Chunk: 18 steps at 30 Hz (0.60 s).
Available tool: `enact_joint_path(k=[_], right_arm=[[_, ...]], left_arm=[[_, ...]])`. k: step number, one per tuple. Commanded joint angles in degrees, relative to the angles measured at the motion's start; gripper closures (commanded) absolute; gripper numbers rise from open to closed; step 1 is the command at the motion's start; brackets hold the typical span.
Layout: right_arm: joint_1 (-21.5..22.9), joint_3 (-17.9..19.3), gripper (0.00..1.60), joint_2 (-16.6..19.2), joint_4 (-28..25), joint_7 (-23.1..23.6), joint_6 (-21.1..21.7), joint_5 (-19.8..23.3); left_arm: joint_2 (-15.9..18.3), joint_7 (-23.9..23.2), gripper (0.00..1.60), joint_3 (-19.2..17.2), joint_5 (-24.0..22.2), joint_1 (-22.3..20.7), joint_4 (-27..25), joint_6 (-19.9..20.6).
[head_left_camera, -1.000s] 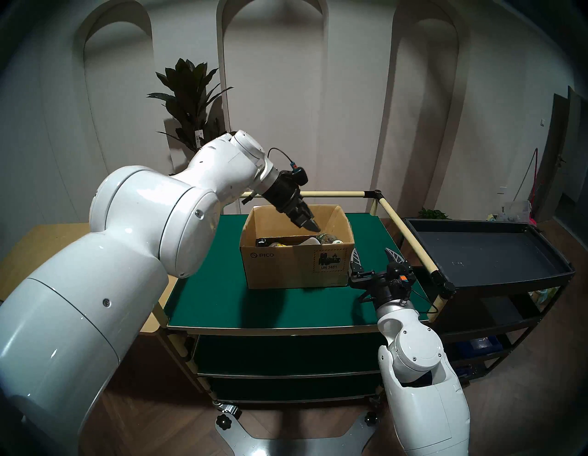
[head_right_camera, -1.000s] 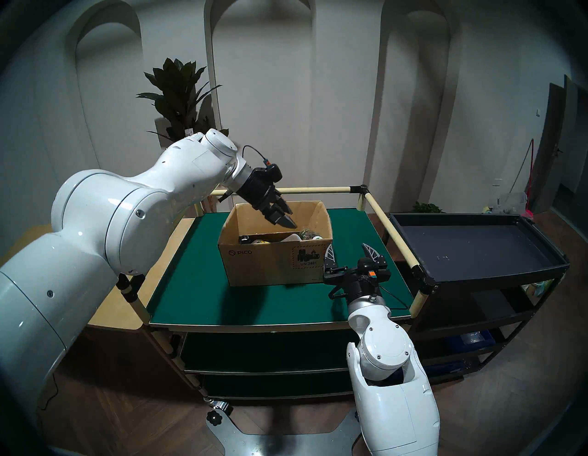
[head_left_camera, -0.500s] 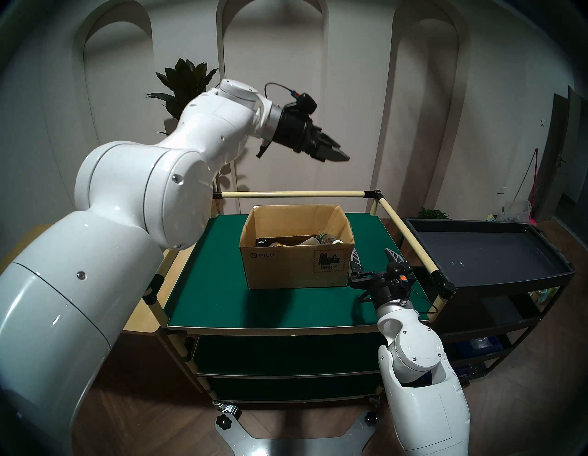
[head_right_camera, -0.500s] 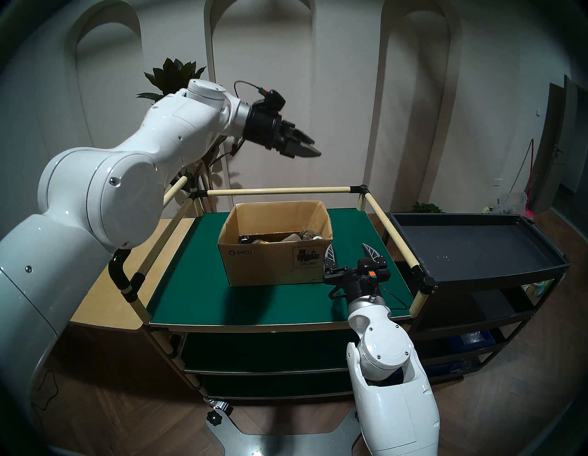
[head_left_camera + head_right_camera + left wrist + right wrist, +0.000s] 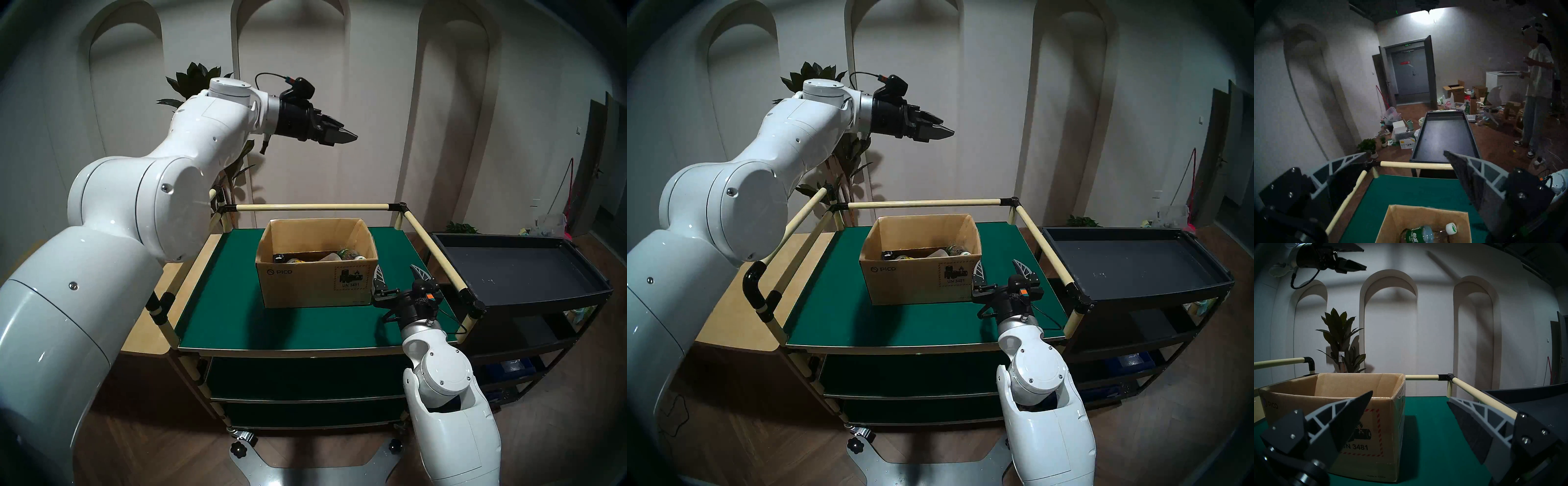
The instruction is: Put the storage box onto the shelf
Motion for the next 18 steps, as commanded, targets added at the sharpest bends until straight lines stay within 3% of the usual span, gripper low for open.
enact_joint_path(k=[1, 18], right_arm=[[0.4, 0.0, 0.00, 0.0, -0.9, 0.0, -0.3, 0.0], [0.5, 0.0, 0.00, 0.0, 0.0, 0.0, -0.2, 0.0]], left_arm=[[1.8, 2.4, 0.00, -1.7, -1.0, 1.1, -0.7, 0.1], [4.0, 6.2, 0.00, -3.8, -1.7, 6.0, -1.0, -1.0]])
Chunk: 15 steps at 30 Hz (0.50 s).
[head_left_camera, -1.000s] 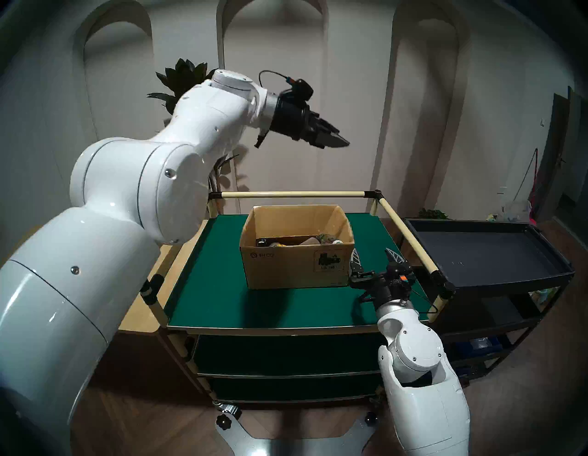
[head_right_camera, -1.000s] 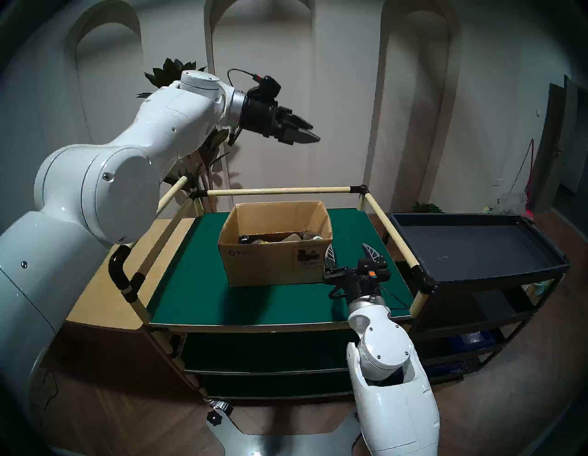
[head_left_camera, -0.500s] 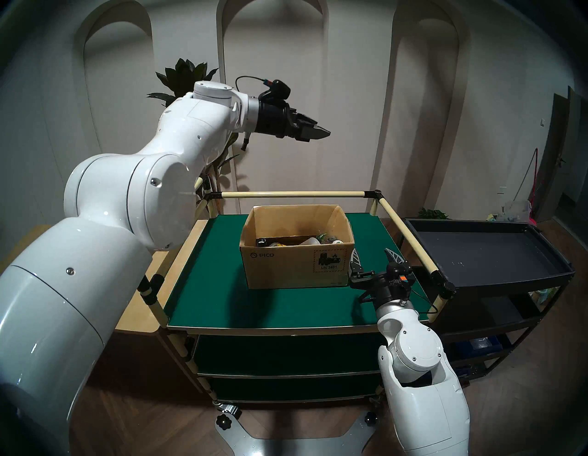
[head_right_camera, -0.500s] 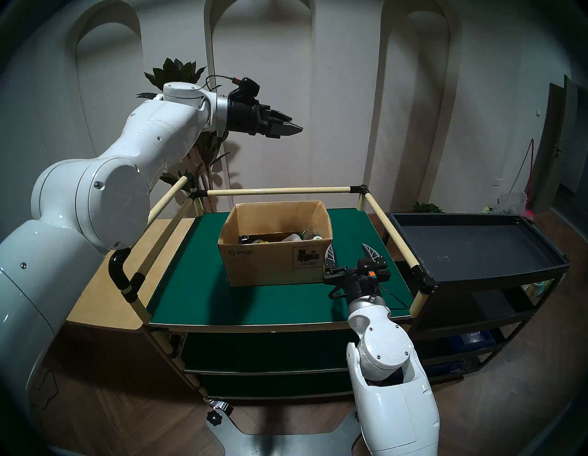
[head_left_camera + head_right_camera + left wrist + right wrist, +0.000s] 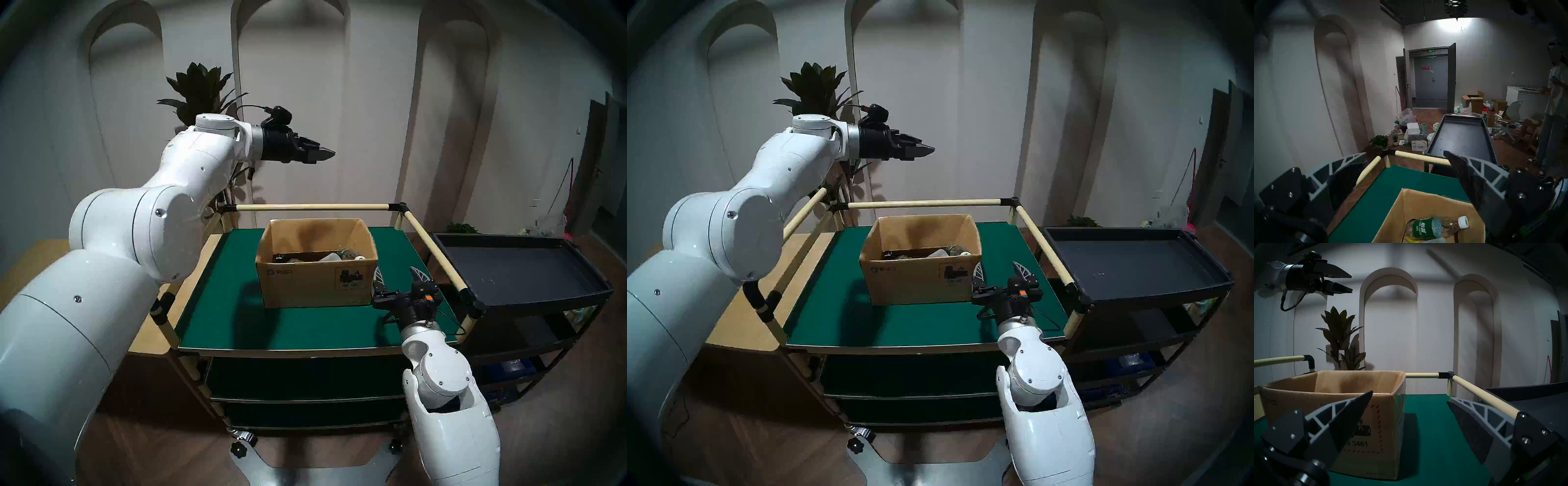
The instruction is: Put the storage box onto the shelf
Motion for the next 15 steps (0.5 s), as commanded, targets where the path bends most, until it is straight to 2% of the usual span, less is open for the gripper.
enact_joint_path(k=[1, 9, 15], right_arm=[[0.5, 0.0, 0.00, 0.0, -0.7, 0.0, -0.3, 0.0], [0.5, 0.0, 0.00, 0.0, -0.3, 0.0, -0.3, 0.0], [0.6, 0.0, 0.00, 0.0, -0.1, 0.0, -0.3, 0.0]], left_arm=[[1.8, 1.5, 0.00, -0.8, -0.3, 1.3, -0.7, -0.4], [5.5, 4.2, 0.00, -1.8, -0.2, 4.6, -0.5, -0.7], [7.1, 5.7, 0.00, -2.6, -0.4, 7.1, -0.4, -1.2]])
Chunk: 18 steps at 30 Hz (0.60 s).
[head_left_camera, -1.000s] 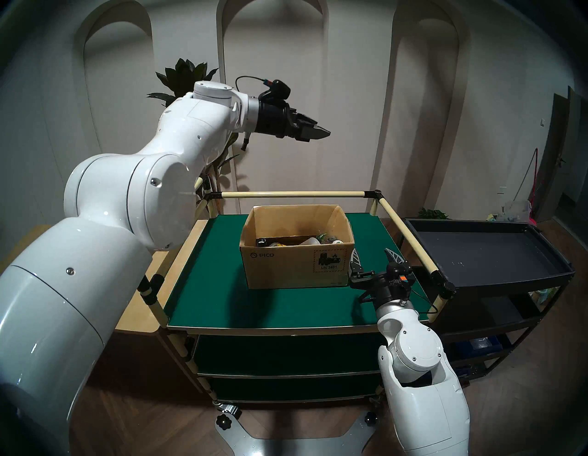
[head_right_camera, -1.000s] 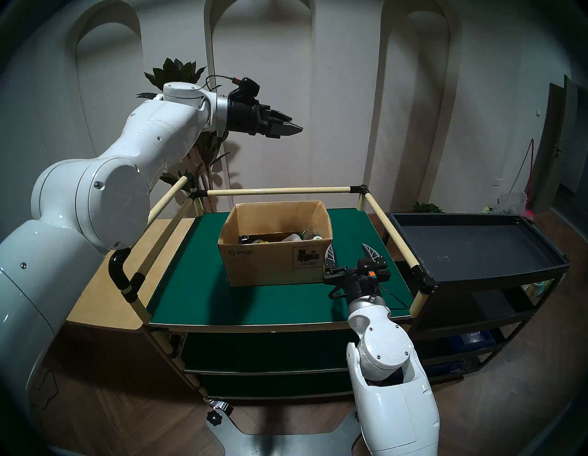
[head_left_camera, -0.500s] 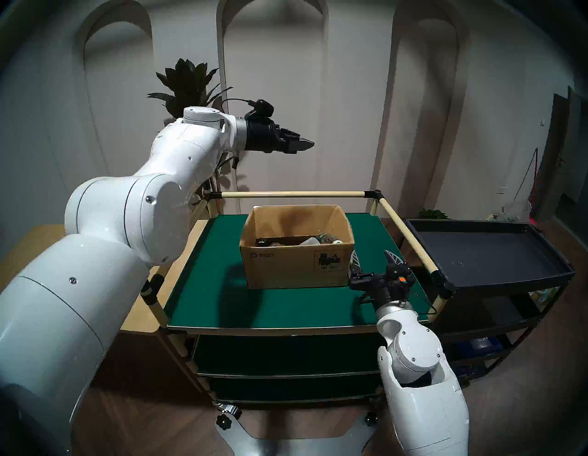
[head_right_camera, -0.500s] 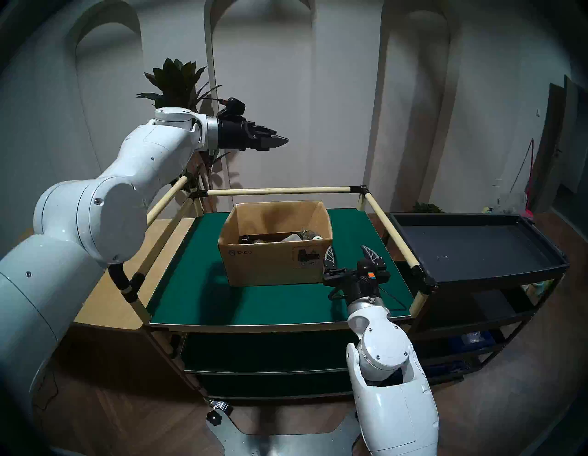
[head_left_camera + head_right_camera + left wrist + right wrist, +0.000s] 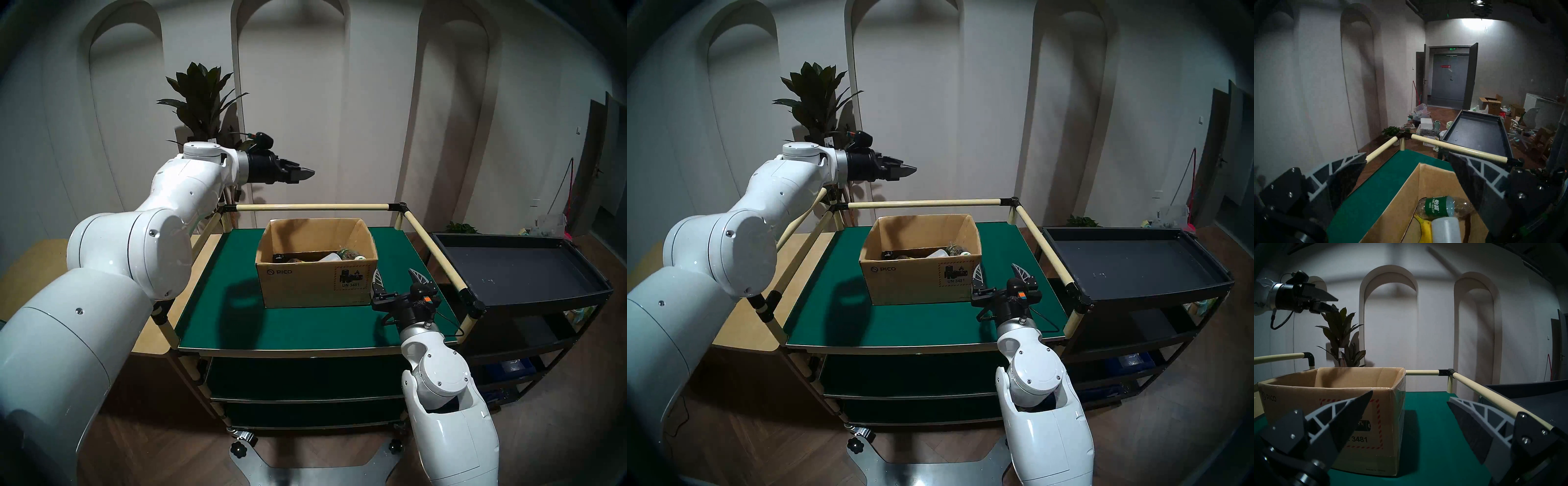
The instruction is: Put the storage box onto the shelf
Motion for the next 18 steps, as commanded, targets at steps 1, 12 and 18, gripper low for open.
enact_joint_path(k=[1, 12, 18], right_arm=[[0.5, 0.0, 0.00, 0.0, -0.8, 0.0, -0.3, 0.0], [0.6, 0.0, 0.00, 0.0, -0.4, 0.0, -0.3, 0.0], [0.9, 0.0, 0.00, -0.1, -0.4, 0.0, -0.4, 0.0]], left_arm=[[2.8, 1.6, 0.00, -1.0, -0.3, 1.6, -0.6, -0.6], [5.1, 3.8, 0.00, -2.2, -0.5, 4.5, -1.3, -2.1], [6.2, 5.0, 0.00, -3.0, -0.7, 5.8, -1.9, -3.2]])
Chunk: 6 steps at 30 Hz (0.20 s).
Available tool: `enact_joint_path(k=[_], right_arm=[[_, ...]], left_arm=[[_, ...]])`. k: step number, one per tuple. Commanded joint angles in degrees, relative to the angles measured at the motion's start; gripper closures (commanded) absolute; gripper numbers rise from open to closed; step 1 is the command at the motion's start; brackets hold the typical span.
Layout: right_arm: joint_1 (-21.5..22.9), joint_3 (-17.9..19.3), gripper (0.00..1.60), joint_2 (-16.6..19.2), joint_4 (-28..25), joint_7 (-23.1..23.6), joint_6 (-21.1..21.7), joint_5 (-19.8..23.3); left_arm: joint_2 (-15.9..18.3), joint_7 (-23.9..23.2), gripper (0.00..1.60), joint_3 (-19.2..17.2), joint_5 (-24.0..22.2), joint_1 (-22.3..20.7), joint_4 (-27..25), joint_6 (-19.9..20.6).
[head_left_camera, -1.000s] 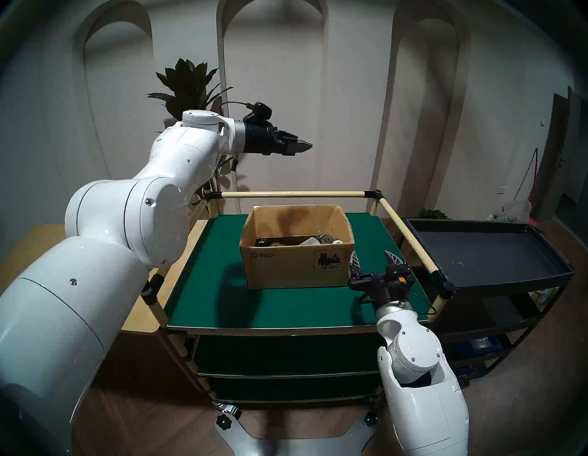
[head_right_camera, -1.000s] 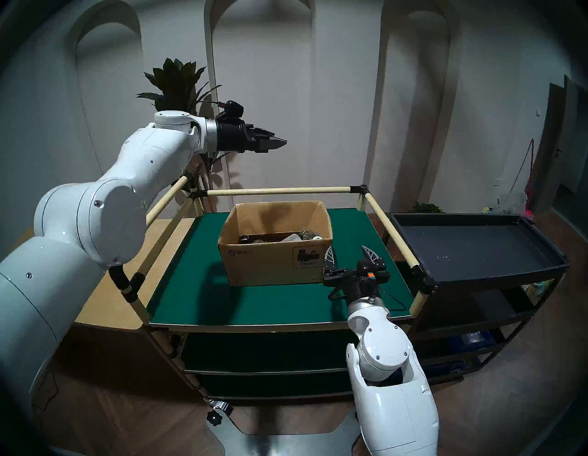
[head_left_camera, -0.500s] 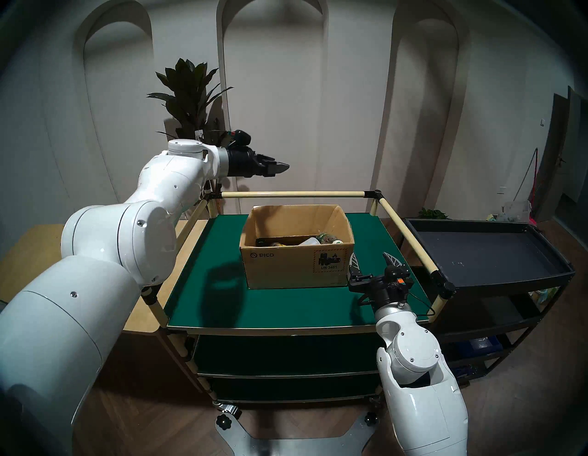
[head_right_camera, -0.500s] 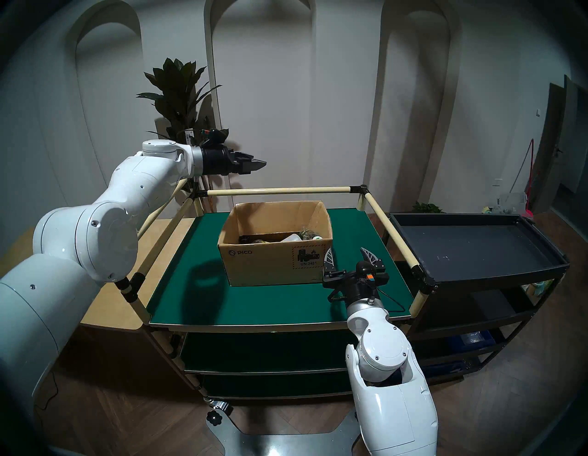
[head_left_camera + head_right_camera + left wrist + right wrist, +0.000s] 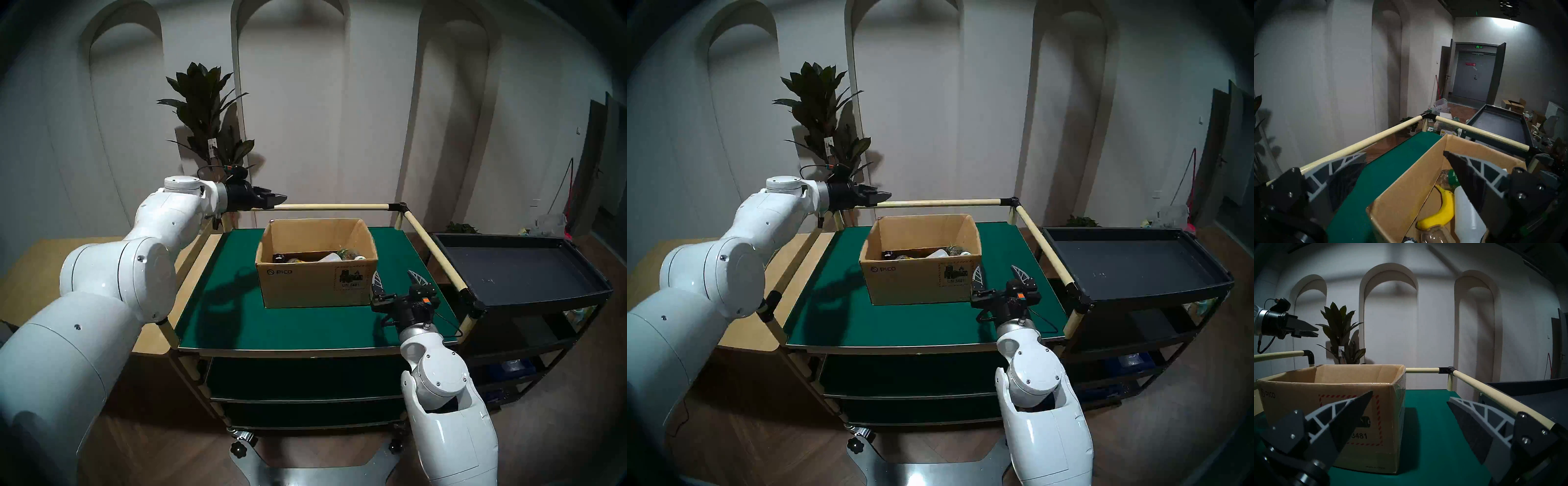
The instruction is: Put the storage box onto the shelf
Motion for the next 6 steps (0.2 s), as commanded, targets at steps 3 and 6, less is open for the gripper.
enact_joint_path(k=[3, 6], right_arm=[[0.9, -0.1, 0.00, -0.2, -1.2, 0.0, -0.6, 0.1], [1.1, -0.2, 0.00, -0.2, -1.3, 0.0, -0.6, 0.0]], left_arm=[[1.8, 1.3, 0.00, -1.2, -0.7, 0.1, -2.0, -1.9], [1.8, 1.6, 0.00, -1.5, -0.9, 0.2, -2.6, -2.6]])
